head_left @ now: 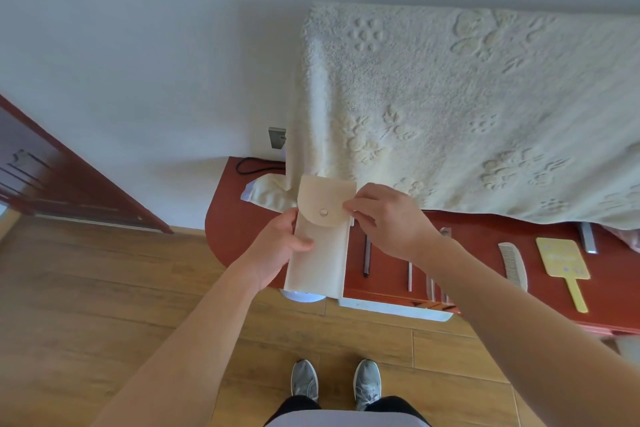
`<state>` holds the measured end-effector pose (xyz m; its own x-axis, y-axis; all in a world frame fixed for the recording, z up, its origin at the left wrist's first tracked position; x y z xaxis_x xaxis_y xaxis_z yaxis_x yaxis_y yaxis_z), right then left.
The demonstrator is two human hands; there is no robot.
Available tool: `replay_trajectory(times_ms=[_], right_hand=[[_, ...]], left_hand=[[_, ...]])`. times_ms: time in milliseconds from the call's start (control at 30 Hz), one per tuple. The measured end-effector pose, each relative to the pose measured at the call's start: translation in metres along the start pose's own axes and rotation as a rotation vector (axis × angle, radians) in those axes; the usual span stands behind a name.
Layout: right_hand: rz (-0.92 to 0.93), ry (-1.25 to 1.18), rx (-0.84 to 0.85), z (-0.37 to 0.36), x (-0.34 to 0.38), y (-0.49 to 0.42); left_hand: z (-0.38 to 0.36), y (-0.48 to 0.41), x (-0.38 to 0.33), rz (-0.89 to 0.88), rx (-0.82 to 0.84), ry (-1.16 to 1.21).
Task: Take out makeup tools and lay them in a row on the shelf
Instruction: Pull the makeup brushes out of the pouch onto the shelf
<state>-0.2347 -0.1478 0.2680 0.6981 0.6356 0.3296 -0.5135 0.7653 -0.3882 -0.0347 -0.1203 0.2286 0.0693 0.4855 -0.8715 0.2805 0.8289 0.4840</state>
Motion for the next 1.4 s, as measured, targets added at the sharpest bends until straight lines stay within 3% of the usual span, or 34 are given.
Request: replay_trajectory(times_ms=[167,333,567,833,933,1167,1400], right_hand=[[-0.090,-0.017,-0.020,0.007,-0.012,0.005],[-0.322,0.044,0.076,0.007,-0.054,0.035],[-0.780,0.144,0.434,-0.015,-0.121,0.116],[-0.999,0.146,0.484,-0.026,-0.149,0.171],[-1.027,0.139,0.490,-0.029,-0.159,0.180],[-0.928,0.199,0.697,-0.044,-0.180,0.200],[-0.882,0.231,0.696,-0.048,-0.187,0.207]], left_hand=[[0.003,-0.008,0.002,-0.002,0.016,0.102],[0.000,-0.023,0.003,0.001,0.018,0.226],[-0.007,-0.048,0.012,-0.002,-0.227,0.051],[-0.021,-0.079,0.047,0.060,-0.356,-0.091],[-0.024,-0.087,0.061,0.089,-0.387,-0.103],[-0.025,-0.104,0.094,0.164,-0.484,-0.105],[-0.028,-0.113,0.111,0.176,-0.539,-0.064]])
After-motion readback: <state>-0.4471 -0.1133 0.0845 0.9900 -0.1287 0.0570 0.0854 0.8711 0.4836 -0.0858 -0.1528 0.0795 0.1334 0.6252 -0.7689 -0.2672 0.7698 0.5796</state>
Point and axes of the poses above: each hand's wrist, its own y-axis away from the middle knuckle, its own z-axis out of the back of the hand, x = y × z, the point moved 4 cm from there along -y, towards the middle knuckle, and after that the axes turned 2 degrees about y, right-handed, at the moved point
